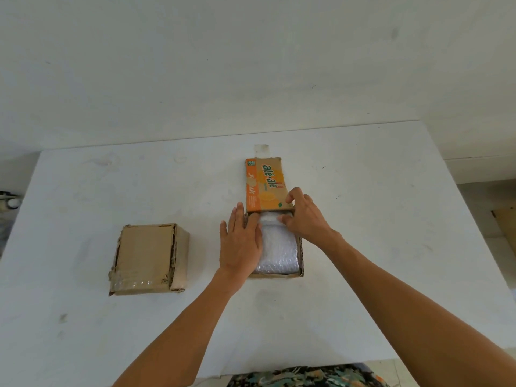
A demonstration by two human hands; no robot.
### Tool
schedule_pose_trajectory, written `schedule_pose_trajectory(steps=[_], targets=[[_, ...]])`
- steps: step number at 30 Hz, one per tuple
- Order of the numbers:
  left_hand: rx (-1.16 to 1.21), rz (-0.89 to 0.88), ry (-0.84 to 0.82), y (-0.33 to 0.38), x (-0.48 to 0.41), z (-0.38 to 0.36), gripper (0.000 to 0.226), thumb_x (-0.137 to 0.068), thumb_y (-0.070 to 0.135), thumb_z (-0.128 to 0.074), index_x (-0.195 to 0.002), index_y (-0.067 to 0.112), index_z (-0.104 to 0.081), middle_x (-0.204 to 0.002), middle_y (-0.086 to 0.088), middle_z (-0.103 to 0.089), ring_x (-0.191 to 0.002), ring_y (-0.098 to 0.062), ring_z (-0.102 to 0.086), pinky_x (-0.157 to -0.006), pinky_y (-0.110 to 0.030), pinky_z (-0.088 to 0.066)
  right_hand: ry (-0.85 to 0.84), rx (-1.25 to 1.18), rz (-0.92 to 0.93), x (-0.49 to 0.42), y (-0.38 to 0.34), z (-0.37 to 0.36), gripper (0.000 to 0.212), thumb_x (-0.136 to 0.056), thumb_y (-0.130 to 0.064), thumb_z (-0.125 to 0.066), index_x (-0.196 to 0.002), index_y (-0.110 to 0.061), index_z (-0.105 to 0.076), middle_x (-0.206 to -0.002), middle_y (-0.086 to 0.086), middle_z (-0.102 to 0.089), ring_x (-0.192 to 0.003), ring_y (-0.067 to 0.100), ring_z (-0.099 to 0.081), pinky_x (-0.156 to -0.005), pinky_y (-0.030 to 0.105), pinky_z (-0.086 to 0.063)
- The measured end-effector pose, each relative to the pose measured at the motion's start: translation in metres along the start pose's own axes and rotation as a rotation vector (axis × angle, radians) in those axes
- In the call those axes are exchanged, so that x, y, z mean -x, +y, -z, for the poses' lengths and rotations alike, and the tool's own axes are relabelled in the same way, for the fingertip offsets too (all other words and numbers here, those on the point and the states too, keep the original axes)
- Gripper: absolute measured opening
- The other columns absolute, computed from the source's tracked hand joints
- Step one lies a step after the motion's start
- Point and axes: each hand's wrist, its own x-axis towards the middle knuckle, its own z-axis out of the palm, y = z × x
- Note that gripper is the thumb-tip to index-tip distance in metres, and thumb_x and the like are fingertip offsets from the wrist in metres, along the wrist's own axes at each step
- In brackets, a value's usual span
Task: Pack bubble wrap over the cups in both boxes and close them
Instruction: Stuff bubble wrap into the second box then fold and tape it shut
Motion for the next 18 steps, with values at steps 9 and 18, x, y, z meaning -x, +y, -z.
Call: schedule_pose_trajectory(steps=[9, 18], targets=[[0.15, -0.016, 0.062, -0.001, 0.003, -0.002, 0.023, -0.098, 0.02, -0.05, -0.118, 0.011, -0.06, -0.149, -0.024, -0.039, -0.093, -0.042, -0.068, -0.062, -0.042, -0.058, -0.098, -0.025, -0.01, -0.016, 0.007, 0.0, 0.042, -0.081, -0.014, -0.063, -0.104, -0.021, -0.028, -0.102, 0.016, -0.054, -0.073, 0.023, -0.048, -0.054, 0.027, -0.035], [0.108, -0.008, -0.012, 0.0, -0.006, 0.006, 0.033, -0.101, 0.026, -0.043, -0.13, 0.014, -0.054, -0.144, -0.014, -0.044, -0.095, -0.034, -0.066, -0.072, -0.039, -0.055, -0.089, 0.056, 0.011, -0.024, 0.001, 0.001, 0.039, -0.078, -0.012, -0.062, -0.099, -0.017, -0.029, -0.102, 0.015, -0.055, -0.076, 0.024, -0.05, -0.052, 0.025, -0.033]])
